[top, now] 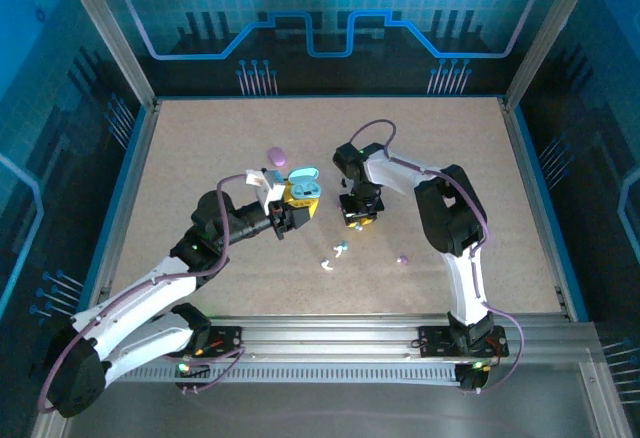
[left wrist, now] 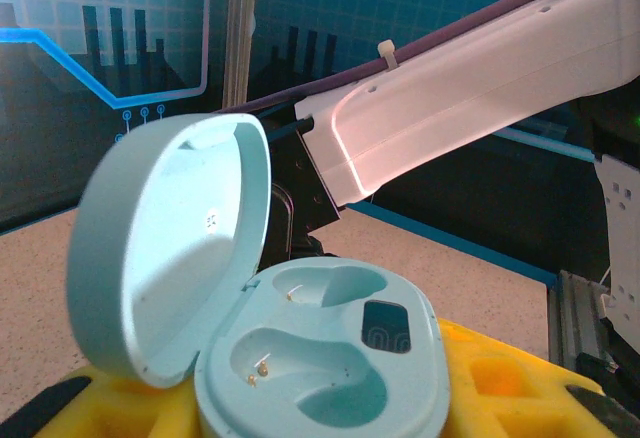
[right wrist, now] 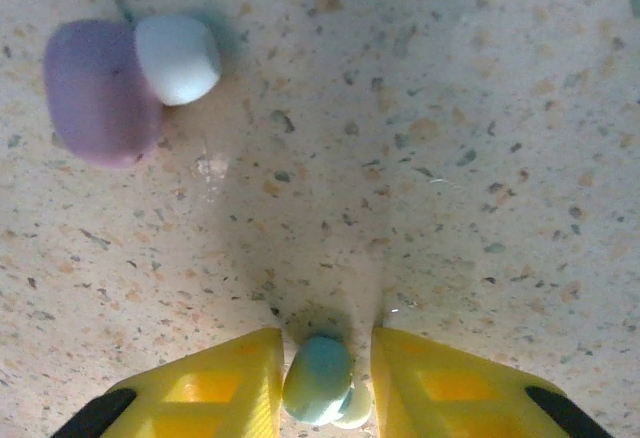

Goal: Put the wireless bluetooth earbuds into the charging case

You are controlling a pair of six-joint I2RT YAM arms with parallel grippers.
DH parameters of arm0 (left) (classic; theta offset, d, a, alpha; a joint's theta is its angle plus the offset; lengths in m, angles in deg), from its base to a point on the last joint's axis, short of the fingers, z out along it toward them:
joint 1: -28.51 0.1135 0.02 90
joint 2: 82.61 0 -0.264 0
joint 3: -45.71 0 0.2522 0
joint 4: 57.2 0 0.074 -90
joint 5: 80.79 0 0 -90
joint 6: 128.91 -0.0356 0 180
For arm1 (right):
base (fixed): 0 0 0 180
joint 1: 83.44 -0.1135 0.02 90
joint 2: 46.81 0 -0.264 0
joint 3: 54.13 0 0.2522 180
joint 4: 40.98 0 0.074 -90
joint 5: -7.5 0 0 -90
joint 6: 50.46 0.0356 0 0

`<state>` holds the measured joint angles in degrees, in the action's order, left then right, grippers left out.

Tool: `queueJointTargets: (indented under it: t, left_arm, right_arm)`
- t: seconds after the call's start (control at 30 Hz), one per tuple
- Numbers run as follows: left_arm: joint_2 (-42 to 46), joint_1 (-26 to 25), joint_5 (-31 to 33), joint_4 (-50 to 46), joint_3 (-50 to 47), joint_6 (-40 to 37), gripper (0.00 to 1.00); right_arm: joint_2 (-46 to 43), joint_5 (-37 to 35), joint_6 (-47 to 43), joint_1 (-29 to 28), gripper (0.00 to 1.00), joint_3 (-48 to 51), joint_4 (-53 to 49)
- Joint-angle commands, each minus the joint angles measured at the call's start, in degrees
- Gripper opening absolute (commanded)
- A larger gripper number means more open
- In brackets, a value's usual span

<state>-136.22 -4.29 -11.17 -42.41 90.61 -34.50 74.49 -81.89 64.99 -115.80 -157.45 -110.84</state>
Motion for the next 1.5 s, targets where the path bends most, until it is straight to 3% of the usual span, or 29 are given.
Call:
queueJointTargets:
  t: [0.0,0.47,0.73,0.8,0.93,1.1,1.2,1.33,1.47]
  left_arm:
    - [1.31,0.18,-0.98,1.02,0.52,-0.50,0.28]
    - [1.40,0.17,-1.16,0.89,0.33,-0.36,0.28]
    - [1.14,0.13,-0.12,0.54,0.15,-0.83,0.28]
    - [1.05,0.18,0.53,0.45,0.07,-0.98,0.28]
    - [0.55,0.35,2.18,0.08,-0.19,-1.91,0.28]
    - [-1.93,2.18,2.22,3.01,-0.93,-1.04,0.28]
    - [-3.72,3.56,1.84,5.48,-1.34,-0.50,0.27]
    - [-6.31,5.18,1.33,8.65,-1.75,0.03,0.27]
    - [-9.14,6.28,1.20,12.57,-2.61,0.52,0.28]
  right_arm:
    - [0.31,0.21,3.54,-0.64,0.28,0.26,-1.08]
    - [0.10,-0.05,3.29,-0.76,0.23,-0.19,-1.27]
    - [-4.66,2.45,2.25,-0.24,0.20,0.62,-1.31]
    - [-7.66,5.61,2.26,0.64,0.20,2.08,0.50]
    - [-16.22,18.95,2.54,3.98,0.20,7.14,8.24]
    - [-23.94,45.75,9.25,10.31,0.20,14.55,24.41]
    - [-25.59,56.29,14.18,12.43,0.20,16.08,31.71]
    - [-26.33,63.75,19.73,13.61,0.20,16.61,38.22]
    - [-26.64,66.88,22.64,13.99,0.20,16.22,40.99]
